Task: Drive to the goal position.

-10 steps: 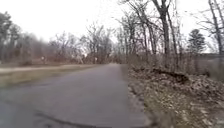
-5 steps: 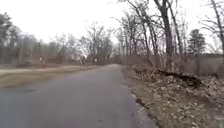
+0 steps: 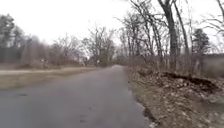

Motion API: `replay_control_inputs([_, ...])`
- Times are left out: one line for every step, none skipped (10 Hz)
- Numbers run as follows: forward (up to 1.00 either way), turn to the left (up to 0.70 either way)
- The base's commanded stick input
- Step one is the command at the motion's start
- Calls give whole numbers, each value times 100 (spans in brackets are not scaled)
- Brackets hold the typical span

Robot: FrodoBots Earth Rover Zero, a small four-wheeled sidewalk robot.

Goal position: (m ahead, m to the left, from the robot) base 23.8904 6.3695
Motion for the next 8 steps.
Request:
replay_control_inputs([100,-4])
replay_control_inputs([100,-17])
replay_control_inputs([100,-29])
replay_control_inputs([100,-39])
replay_control_inputs([100,-29])
replay_control_inputs([100,-19])
replay_control_inputs([100,-9])
replay_control_inputs([100,0])
